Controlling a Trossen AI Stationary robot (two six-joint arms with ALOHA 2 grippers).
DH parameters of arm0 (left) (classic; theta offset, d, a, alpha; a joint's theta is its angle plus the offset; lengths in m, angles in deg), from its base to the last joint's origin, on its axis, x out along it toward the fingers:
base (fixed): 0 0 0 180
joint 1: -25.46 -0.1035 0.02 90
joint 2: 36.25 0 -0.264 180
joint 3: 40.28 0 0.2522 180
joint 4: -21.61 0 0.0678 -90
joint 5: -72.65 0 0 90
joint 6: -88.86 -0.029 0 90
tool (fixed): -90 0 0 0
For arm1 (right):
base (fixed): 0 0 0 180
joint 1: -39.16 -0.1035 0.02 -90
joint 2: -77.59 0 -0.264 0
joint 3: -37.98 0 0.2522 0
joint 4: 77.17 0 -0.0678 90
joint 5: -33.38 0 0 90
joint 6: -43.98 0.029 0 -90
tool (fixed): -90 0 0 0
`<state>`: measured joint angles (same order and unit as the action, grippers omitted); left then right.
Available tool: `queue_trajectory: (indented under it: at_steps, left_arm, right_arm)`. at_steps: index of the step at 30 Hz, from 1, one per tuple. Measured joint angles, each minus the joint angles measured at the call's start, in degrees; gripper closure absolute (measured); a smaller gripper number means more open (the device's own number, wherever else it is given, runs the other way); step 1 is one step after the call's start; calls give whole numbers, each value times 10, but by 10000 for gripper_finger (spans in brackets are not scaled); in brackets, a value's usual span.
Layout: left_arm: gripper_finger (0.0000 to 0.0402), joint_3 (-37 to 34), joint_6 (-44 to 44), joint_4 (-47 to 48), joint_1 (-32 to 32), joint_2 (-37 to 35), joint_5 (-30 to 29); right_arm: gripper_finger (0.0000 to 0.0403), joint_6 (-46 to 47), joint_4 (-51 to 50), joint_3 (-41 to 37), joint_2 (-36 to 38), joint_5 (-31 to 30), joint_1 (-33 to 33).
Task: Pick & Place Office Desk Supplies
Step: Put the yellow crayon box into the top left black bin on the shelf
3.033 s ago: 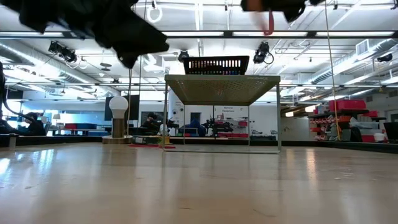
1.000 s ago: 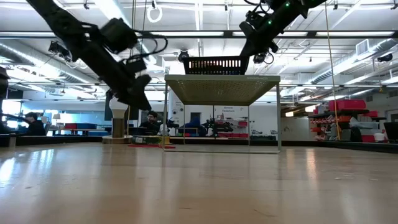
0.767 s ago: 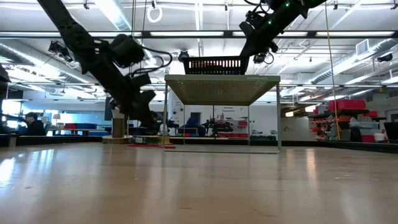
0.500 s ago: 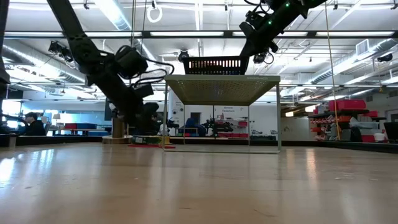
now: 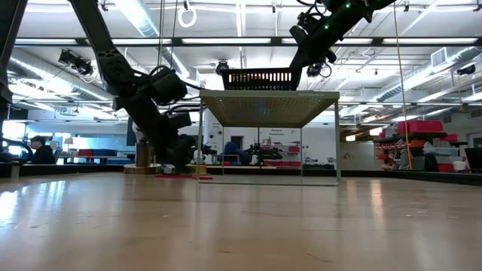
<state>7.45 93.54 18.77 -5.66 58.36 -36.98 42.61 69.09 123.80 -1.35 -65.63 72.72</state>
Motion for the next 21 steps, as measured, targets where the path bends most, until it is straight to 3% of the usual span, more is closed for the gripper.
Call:
queue_trajectory:
  at_steps: [5, 12, 21]
  left_arm:
    - [391, -1, -2, 40, 1, -18, 0]
    - [396, -4, 14, 148, 46, -89, -64]
    - [397, -86, 125, 166, 188, -224, -138]
  right_arm:
    - [371, 1, 0, 0, 0, 0, 0]
    - [371, 5, -6, 0, 0, 0, -8]
    - [375, 42, -22, 0, 11, 18, -42]
